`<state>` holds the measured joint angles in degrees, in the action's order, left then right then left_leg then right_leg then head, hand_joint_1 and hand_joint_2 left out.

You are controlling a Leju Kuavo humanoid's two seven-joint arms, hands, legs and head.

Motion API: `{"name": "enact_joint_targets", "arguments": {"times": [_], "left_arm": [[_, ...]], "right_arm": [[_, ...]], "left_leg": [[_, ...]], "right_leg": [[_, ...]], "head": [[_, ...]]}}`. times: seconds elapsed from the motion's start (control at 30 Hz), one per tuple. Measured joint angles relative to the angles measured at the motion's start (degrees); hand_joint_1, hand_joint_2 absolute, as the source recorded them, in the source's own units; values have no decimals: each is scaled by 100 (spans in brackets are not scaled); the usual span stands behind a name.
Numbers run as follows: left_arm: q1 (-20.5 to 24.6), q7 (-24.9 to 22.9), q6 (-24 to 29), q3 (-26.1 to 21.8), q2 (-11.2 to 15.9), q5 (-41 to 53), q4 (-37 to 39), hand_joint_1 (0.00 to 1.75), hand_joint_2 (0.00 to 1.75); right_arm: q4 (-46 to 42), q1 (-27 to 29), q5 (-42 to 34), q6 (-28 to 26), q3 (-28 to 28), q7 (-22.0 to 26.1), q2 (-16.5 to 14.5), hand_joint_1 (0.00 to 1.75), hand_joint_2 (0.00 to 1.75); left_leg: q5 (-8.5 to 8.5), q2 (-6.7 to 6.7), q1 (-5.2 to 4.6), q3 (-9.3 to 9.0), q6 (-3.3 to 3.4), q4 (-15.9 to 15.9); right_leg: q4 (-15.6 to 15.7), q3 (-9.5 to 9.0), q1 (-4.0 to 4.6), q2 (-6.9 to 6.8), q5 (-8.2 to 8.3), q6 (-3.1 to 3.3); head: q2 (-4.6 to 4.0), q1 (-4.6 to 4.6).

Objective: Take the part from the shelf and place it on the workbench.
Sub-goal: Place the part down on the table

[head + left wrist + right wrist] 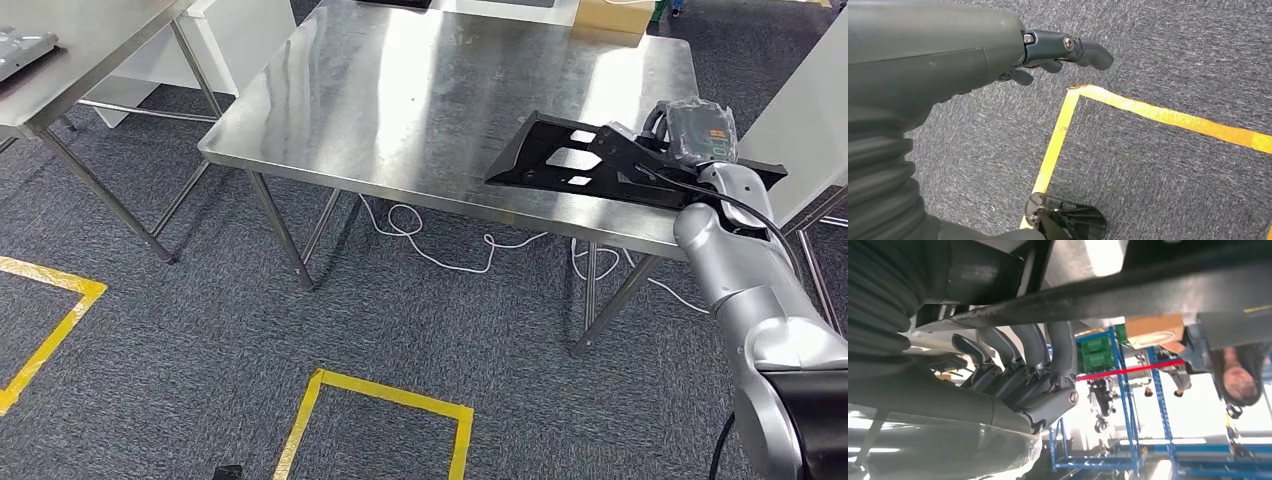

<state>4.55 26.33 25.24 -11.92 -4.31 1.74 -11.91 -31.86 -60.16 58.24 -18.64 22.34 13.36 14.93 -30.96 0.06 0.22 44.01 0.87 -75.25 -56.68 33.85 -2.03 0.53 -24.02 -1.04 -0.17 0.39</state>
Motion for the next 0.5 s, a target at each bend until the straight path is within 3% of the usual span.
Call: {"name": "enact_joint_targets", "arguments": {"times": [0.03, 0.07, 0.17, 0.23, 0.33, 0.4, 0.5], "left_arm": [[-2, 1, -1, 0, 1, 4, 0, 0, 175], [-3, 1, -2, 1, 2, 10, 0, 0, 175], [-3, -6, -3, 1, 8, 45, 1, 0, 175], [-3, -21, -2, 1, 9, 63, 2, 0, 175], [1, -40, -1, 1, 1, 69, 1, 0, 175], [8, -43, 2, -1, 2, 72, 0, 0, 175], [12, -44, 1, -2, 6, 73, 1, 0, 175]], "right_arm": [[55, -29, 11, 14, 0, 2, 15, 171, 175], [100, -59, 23, 17, 0, 2, 32, 171, 175], [224, -187, 46, 16, 0, 7, 92, 171, 175], [308, -274, 46, 14, 0, 27, 148, 171, 175], [388, -341, 47, 13, 0, 54, 232, 171, 175], [432, -375, 48, 11, 0, 62, 281, 171, 175], [518, -387, 59, 10, 1, 67, 315, 171, 175]], "left_leg": [[47, 0, 2, 47, 9, -54], [207, -1, 2, -27, 27, 142], [781, -33, -3, -553, 92, 1298], [858, -57, -20, -686, 108, 1613], [874, -49, -38, -714, 185, 1677], [897, -42, -35, -743, 273, 1726], [892, -41, -56, -743, 320, 1727]], "right_leg": [[-1, -10, 5, 14, -6, 7], [-1, -23, 9, 28, -14, 15], [-8, -47, 47, 58, -50, 5], [-8, -29, 92, 66, -65, -26], [-52, 19, 127, 58, -115, -87], [-507, 251, 133, 33, -332, -75], [-1614, 834, 118, 18, -710, -50]], "head": [[0, -1], [0, -1], [0, 2], [0, 5], [0, 4], [0, 10], [0, 17]]}}
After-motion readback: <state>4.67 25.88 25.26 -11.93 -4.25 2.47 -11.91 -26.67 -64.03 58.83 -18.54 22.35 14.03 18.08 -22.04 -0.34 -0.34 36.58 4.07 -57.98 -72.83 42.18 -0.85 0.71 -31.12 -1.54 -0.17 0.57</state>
